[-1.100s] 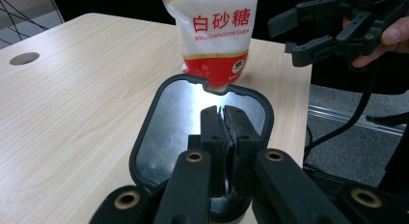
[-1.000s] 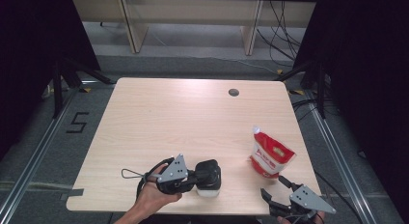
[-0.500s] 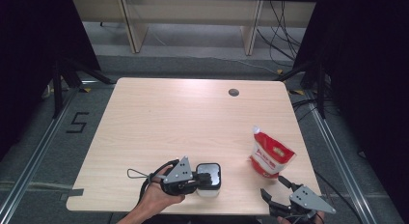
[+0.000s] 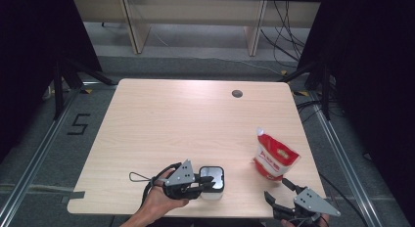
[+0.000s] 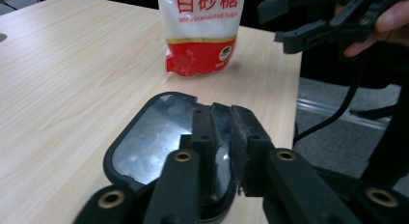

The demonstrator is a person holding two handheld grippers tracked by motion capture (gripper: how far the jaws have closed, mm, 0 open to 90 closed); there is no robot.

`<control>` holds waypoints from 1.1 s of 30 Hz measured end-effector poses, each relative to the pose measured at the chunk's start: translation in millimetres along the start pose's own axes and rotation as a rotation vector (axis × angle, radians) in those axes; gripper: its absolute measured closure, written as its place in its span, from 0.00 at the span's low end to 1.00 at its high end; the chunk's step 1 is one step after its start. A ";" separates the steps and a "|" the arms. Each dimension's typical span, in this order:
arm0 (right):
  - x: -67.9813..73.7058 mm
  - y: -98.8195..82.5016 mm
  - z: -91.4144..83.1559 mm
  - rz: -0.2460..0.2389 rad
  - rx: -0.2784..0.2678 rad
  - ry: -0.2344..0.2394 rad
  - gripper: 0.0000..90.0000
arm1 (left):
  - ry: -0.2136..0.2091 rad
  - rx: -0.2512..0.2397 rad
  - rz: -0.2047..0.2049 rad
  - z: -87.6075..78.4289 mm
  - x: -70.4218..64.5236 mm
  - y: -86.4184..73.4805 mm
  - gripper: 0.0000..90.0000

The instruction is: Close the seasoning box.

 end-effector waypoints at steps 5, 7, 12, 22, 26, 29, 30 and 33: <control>0.1 1.0 0.7 -0.012 -0.010 -0.004 0.29 | -0.002 -0.039 -0.024 -11.6 1.0 5.1 0.74; 1.5 0.1 0.5 0.000 -0.001 0.002 0.29 | -0.007 -0.037 -0.045 -14.9 1.3 4.6 0.67; 1.2 0.0 0.2 0.001 0.001 0.001 0.29 | -0.004 -0.006 -0.045 -21.8 -2.6 -2.0 0.48; 0.8 0.7 -0.1 -0.022 -0.002 -0.007 0.29 | 0.006 0.029 -0.061 -40.7 -3.3 -25.8 0.30; 2.6 0.2 0.2 -0.016 0.008 0.001 0.29 | 0.037 0.056 -0.068 -48.0 -2.8 -36.5 0.28; 6.0 -2.1 -0.1 0.018 0.024 0.004 0.29 | 0.061 0.043 -0.111 -53.6 -3.7 -41.2 0.27; 4.3 -0.7 1.5 -0.012 0.012 0.012 0.28 | 0.077 0.056 -0.123 -56.9 -3.9 -44.5 0.27; 6.5 -4.8 4.4 -0.001 0.042 0.034 0.27 | 0.093 0.044 -0.154 -64.6 -2.1 -52.4 0.27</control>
Point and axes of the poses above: each handheld gripper's, and its own axes: z roughly forward along the jaws, y roughly out of its top, x roughly to its left, the point moved 8 cm from there along z, roughly forward along the jaws, and after that the axes turned 12 degrees about z, right-handed, at the moved point
